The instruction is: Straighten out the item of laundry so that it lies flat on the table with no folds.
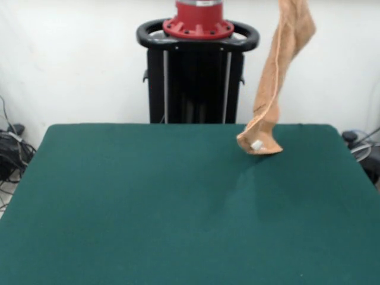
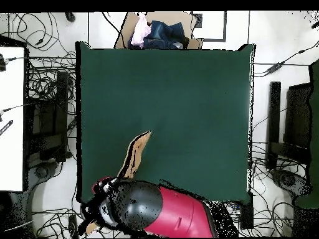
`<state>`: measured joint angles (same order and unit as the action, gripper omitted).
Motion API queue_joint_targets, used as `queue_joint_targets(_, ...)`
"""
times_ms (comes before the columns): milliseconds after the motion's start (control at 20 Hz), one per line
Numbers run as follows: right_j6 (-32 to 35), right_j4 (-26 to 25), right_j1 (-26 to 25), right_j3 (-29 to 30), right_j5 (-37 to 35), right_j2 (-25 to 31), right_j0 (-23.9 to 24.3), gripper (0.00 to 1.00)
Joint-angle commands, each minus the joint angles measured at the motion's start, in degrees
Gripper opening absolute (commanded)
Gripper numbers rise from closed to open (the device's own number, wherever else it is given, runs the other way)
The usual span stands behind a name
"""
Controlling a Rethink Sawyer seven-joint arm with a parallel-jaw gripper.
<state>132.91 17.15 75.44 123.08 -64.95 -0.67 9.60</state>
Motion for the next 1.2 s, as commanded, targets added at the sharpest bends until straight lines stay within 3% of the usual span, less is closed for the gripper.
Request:
queue_joint_targets(50,27.8,6.3,-5.6,-8.2,-5.1,2.0,-3.5,0.0)
queue_joint_targets(600,38.0,10.5,-12.3,-18.6,-5.8,3.0,-6.5,0.0)
queue_joint_targets(950,35.5,11.8,-12.8,-19.7,-6.2,2.4,-5.2,0.0)
queue_joint_targets(1200,28.4,8.3,-12.8,-19.4,-4.9,1.3,-3.3,0.0)
